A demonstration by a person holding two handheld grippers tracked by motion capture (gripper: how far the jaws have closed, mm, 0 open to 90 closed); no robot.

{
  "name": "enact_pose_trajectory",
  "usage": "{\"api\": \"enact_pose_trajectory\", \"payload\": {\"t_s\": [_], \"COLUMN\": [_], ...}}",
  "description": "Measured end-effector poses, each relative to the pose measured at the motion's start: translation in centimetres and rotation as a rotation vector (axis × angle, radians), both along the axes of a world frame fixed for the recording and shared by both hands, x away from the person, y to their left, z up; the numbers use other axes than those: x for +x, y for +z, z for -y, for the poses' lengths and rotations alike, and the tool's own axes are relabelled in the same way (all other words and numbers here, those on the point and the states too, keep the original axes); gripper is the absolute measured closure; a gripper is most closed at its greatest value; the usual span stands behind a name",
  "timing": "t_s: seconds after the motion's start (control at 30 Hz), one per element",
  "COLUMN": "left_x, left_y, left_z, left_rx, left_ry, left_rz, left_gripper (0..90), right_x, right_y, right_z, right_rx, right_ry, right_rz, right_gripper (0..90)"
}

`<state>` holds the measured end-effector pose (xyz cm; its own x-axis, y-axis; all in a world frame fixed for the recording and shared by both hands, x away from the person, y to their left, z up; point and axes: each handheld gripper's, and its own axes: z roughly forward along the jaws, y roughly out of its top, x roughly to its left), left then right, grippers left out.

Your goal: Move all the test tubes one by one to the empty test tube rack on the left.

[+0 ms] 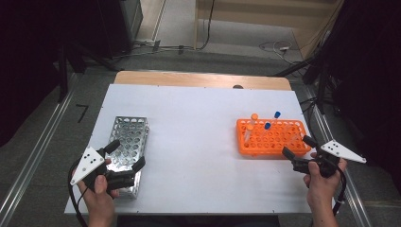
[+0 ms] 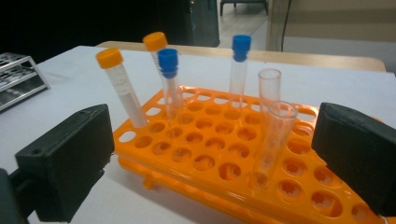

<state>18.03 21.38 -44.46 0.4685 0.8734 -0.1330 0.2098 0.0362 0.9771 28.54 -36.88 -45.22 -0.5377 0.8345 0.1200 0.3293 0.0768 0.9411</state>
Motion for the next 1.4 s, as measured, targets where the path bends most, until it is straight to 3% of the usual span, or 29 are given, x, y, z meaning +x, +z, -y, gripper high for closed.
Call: {"api": "enact_pose_trajectory", "payload": {"t_s": [0.27,0.3,0.37,0.43,0.47,0.53,0.67,0.7,1.1,1.2,1.4], "left_x": [0.0,0.0,-0.1,-0.1,-0.1,-0.1,0.0,0.0,0.0,0.0,-0.1], "left_y": [0.1,0.0,0.0,0.1,0.1,0.1,0.0,0.0,0.0,0.0,0.1], "left_z": [0.1,0.2,0.2,0.3,0.4,0.4,0.5,0.5,0.6,0.6,0.9], "left_rx": [0.001,0.002,0.003,0.005,0.007,0.006,0.006,0.008,0.009,0.009,0.012], "left_ry": [-0.002,-0.003,-0.004,-0.006,-0.007,-0.009,-0.011,-0.010,-0.016,-0.015,-0.023], "left_rz": [0.002,0.001,0.003,0.002,0.001,0.001,0.003,0.001,0.001,0.001,0.008], "left_gripper": [0.0,0.0,0.0,0.0,0.0,0.0,0.0,0.0,0.0,0.0,0.0], "right_x": [1.3,1.7,1.9,2.4,2.4,2.5,2.6,2.7,2.8,2.7,2.5], "right_y": [-1.2,-1.6,-1.8,-2.3,-2.3,-2.6,-2.8,-3.2,-4.1,-4.1,-3.8], "right_z": [0.2,0.2,0.3,0.5,0.5,0.7,0.6,0.6,0.3,0.0,0.2], "right_rx": [-0.008,-0.007,-0.002,0.021,0.021,0.039,0.037,0.034,0.003,-0.026,-0.033], "right_ry": [-0.038,-0.050,-0.058,-0.083,-0.083,-0.094,-0.085,-0.089,-0.107,-0.121,-0.132], "right_rz": [-0.065,-0.089,-0.100,-0.124,-0.124,-0.136,-0.145,-0.154,-0.120,-0.104,-0.075], "right_gripper": [14.6,20.7,23.5,34.1,34.1,44.4,50.7,55.9,67.8,73.3,74.1]}}
